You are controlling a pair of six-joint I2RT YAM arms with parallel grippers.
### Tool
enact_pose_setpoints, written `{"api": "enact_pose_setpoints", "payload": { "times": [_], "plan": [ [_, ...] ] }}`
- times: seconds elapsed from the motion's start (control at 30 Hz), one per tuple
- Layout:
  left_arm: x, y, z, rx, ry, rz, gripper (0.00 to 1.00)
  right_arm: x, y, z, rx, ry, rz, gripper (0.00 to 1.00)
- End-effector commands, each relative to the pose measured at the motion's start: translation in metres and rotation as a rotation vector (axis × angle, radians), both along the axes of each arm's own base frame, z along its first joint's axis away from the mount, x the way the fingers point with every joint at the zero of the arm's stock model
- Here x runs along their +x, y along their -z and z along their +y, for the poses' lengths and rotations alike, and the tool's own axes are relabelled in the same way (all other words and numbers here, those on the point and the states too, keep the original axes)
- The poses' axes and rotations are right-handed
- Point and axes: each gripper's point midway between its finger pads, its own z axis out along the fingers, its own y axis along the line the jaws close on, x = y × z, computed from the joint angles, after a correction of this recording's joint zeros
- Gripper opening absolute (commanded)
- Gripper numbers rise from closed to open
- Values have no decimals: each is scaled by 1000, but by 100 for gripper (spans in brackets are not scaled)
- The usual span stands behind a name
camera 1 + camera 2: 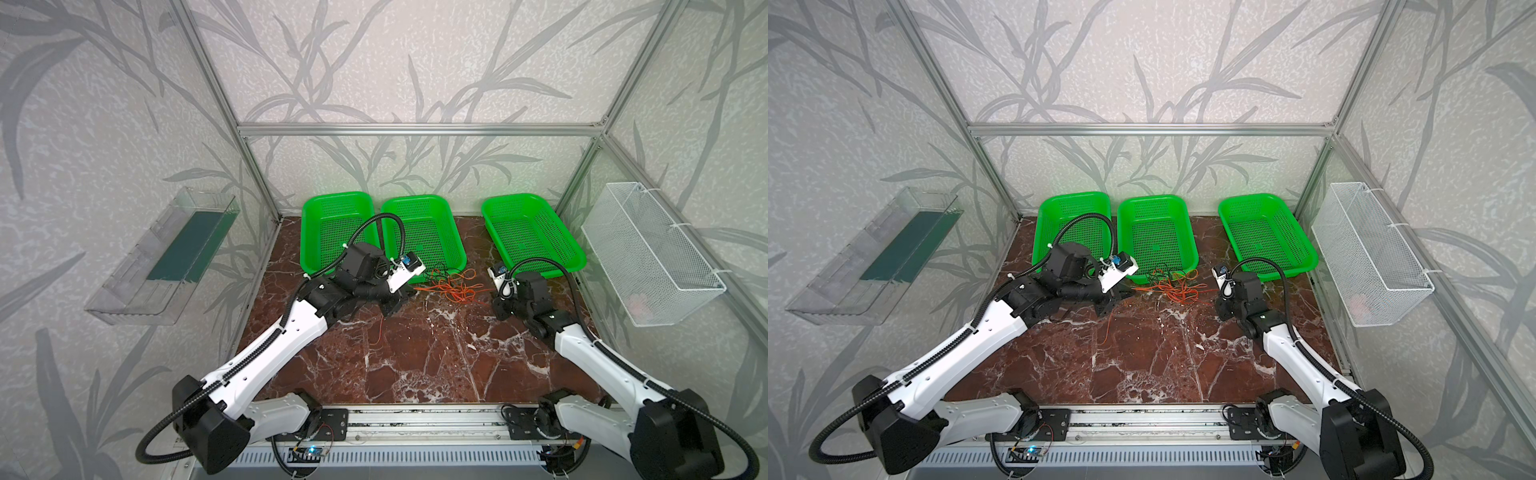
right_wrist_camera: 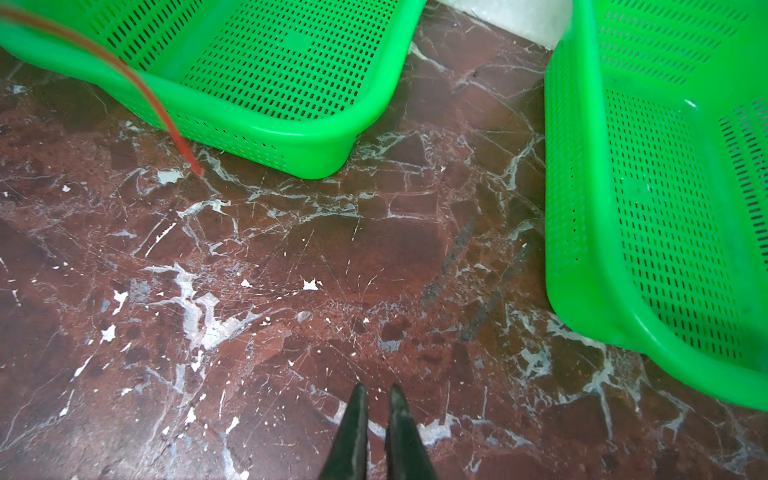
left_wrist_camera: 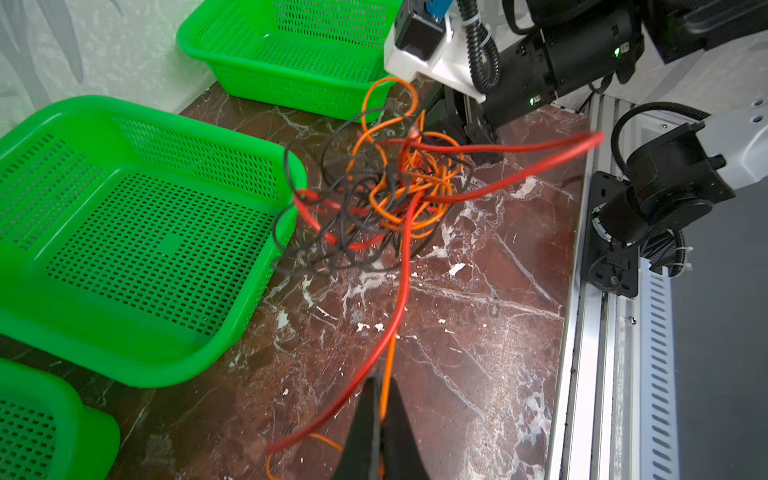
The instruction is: Untangle the cables
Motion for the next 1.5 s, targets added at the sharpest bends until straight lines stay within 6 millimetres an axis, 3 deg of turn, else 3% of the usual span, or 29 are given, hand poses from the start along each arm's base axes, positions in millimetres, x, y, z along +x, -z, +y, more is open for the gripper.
{"api": "enact_pose_setpoints", "payload": {
  "times": [0.0,0.13,0.2,0.3,0.4,0.5,0.73,0.83,0.97,1.1,1.3,1.47],
  "plan": [
    [0,-2,21,37,-40,-33,0,-8,20,-32,-112,99,96,12],
    [3,4,27,55,-59,-26,0,-11,25,-40,-140,118,132,13],
    [2,7,24,46,-50,-17,0,-12,25,-34,-122,84,135,15],
    [5,9,14,4,-32,14,0,-18,18,-3,-25,-76,128,25],
    [8,13,-1,-15,-5,37,0,-28,2,32,102,-246,96,42],
    [9,21,-12,-4,25,52,0,-36,-11,50,154,-334,57,56],
    [1,43,-25,46,78,84,0,-44,-34,50,180,-329,37,67],
    [-6,44,-27,67,100,81,0,-49,-51,60,240,-360,30,70],
    [-15,43,-31,84,132,82,0,-63,-77,100,287,-552,-81,71],
    [-22,39,-39,80,161,80,0,-76,-88,138,310,-724,-227,70],
    [-24,29,-52,37,176,63,0,-80,-83,176,297,-825,-250,66],
    [-22,19,-61,-10,169,49,0,-81,-76,196,323,-868,-266,62]
  ]
}}
